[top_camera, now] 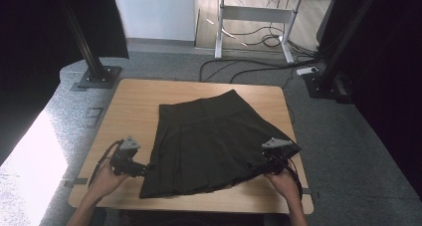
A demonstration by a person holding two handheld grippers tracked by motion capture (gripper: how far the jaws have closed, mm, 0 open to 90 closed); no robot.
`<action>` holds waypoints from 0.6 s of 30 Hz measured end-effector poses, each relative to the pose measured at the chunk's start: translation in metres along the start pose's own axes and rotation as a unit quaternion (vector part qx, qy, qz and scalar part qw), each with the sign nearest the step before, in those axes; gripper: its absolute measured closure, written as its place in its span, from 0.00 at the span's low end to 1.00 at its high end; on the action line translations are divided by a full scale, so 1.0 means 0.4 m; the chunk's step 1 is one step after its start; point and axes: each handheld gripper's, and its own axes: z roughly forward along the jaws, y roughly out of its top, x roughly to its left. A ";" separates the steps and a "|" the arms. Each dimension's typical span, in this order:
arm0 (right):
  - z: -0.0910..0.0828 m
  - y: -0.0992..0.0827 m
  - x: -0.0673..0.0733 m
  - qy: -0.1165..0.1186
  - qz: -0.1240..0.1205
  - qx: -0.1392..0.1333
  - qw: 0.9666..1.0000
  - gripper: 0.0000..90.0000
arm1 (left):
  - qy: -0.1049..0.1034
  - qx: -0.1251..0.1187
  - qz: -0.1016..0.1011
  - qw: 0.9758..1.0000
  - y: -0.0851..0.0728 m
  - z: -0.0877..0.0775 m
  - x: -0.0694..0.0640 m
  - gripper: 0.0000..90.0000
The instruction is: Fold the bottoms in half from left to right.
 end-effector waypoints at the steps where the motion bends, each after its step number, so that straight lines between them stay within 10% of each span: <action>1: 0.001 0.007 0.009 0.001 -0.002 0.003 1.000 0.08 | 0.007 0.003 0.000 1.000 0.010 0.006 0.015 0.03; 12: 0.028 0.100 0.146 0.053 -0.064 -0.005 0.997 0.01 | 0.049 0.019 -0.027 0.998 0.128 0.093 0.122 0.00; 18: 0.060 0.125 0.197 0.077 -0.081 -0.005 0.994 0.00 | 0.032 0.003 -0.025 0.999 0.154 0.137 0.148 0.06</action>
